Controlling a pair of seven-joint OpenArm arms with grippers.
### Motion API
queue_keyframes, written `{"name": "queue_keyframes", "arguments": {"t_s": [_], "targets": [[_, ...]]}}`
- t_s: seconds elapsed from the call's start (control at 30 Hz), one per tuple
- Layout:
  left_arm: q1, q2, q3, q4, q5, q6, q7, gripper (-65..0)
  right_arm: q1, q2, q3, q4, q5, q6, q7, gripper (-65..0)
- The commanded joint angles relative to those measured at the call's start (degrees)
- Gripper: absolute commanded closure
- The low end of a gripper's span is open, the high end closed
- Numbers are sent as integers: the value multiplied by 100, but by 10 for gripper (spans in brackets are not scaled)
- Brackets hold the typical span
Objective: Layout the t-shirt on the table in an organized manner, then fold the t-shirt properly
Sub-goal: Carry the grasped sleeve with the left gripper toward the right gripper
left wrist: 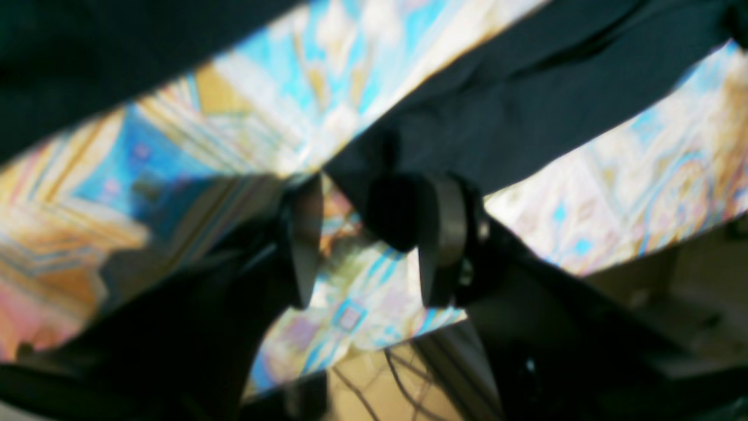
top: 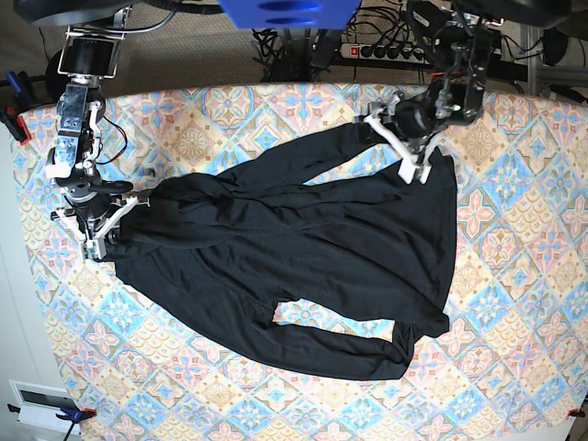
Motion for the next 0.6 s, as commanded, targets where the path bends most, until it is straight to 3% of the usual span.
{"name": "queue_keyframes", "arguments": {"t_s": [0.0, 0.13, 0.23, 0.3, 0.57], "targets": [[-51, 82, 134, 18, 175, -8, -23, -267, 95, 98, 28, 127, 24, -24, 130, -1], [-78, 258, 618, 9, 1063, -26, -23, -231, 95, 98, 28, 144, 24, -24, 130, -1], [-60, 231, 969, 26, 1283, -114, -23, -87, 95, 98, 46, 144, 24, -24, 139, -1], [10, 11, 961, 229, 1292, -351, -14, 0, 95, 107, 63, 127, 24, -24, 139, -1], [898, -1131, 372, 1248, 1248, -457, -23, 0, 95, 142, 72, 92, 24, -24, 139, -1]]}}
